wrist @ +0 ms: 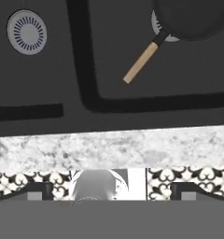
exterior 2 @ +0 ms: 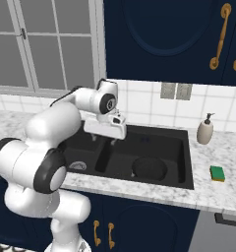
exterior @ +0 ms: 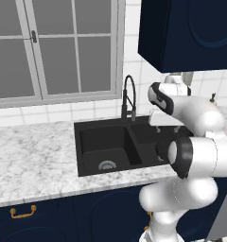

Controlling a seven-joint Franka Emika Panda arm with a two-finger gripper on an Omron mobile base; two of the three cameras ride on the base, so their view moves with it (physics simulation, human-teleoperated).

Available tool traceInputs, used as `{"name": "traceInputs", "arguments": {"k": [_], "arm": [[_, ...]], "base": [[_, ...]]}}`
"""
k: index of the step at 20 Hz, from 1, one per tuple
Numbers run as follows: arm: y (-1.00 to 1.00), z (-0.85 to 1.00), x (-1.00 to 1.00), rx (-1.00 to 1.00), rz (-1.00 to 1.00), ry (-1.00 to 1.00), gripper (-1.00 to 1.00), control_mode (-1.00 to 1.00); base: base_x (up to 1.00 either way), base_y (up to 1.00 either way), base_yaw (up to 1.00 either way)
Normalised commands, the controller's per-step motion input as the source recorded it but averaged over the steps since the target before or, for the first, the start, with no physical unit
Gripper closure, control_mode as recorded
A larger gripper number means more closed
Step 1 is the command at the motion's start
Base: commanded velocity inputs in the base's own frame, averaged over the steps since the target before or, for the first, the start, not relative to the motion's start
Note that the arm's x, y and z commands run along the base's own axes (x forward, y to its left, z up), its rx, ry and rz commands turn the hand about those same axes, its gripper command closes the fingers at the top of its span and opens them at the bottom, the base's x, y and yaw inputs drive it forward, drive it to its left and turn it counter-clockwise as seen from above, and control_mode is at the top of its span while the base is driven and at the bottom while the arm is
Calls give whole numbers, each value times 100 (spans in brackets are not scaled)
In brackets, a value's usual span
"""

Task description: Pick the pan and sponge and place them into the sink. Then turn on the water.

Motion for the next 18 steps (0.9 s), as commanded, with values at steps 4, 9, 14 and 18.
{"name": "traceInputs", "arguments": {"k": [4,9,14,18], "arm": [[59,-9,-61,0,15,-3,-100,-100],[40,7,-45,3,0,-10,-100,-100],[3,1,-33,2,-6,-7,-100,-100],[0,18,-2,0,3,0,-100,-100]], "base": [[0,0,0],[0,0,0],[0,0,0],[0,0,0]]}}
